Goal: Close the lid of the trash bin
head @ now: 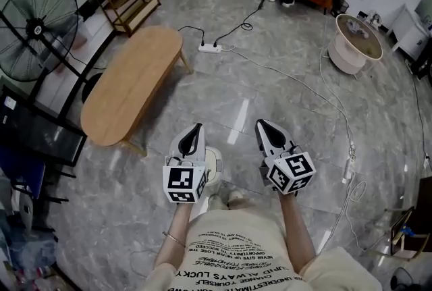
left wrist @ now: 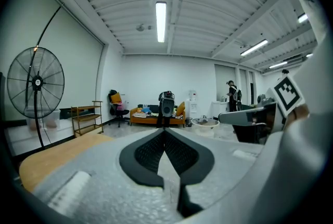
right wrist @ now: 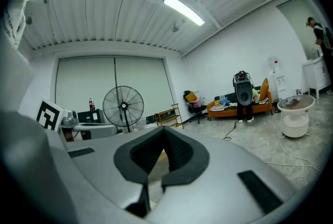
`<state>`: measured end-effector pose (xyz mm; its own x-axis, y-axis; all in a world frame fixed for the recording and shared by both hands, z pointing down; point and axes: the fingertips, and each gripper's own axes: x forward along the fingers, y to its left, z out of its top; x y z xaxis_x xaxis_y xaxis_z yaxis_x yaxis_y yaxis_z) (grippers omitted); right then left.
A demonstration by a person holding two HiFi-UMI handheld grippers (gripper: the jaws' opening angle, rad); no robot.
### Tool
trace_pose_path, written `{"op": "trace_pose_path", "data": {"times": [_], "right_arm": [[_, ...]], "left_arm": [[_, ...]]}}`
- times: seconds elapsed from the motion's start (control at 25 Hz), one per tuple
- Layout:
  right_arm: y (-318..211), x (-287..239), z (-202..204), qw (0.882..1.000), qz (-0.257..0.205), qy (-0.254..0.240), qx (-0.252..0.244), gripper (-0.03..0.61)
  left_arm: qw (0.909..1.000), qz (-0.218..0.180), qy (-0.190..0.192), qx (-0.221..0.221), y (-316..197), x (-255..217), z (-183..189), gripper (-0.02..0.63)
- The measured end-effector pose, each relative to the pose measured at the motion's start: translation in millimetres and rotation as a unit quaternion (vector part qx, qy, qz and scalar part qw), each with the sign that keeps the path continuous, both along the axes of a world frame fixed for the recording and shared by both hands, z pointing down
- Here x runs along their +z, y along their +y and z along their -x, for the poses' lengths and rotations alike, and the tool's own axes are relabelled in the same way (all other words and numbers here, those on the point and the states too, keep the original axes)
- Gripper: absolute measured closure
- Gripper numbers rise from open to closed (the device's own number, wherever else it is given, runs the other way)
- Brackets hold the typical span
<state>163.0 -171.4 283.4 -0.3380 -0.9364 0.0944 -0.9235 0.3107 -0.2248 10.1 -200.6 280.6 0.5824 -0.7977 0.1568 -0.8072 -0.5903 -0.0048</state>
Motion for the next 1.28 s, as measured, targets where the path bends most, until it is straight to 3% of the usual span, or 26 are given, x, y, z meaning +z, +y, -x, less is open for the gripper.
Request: {"op": "trace_pose_path", "data": {"times": [0.44,1.28], "right_arm": [[-5.0,-19.0,-11.2,0.999,-0.028,-0.011,0.021,0.574],[-5.7,-16.8,-7.9,0.999,-0.03,-0.007,0.03,0.574]], "left_arm": [[0.9987,-0.038,0.017,-0.029,-8.7,-24.2,29.8,0.591],[0.9982,-0.034,0.013,-0.047,-11.6,-19.2,49.1,0.591]]}}
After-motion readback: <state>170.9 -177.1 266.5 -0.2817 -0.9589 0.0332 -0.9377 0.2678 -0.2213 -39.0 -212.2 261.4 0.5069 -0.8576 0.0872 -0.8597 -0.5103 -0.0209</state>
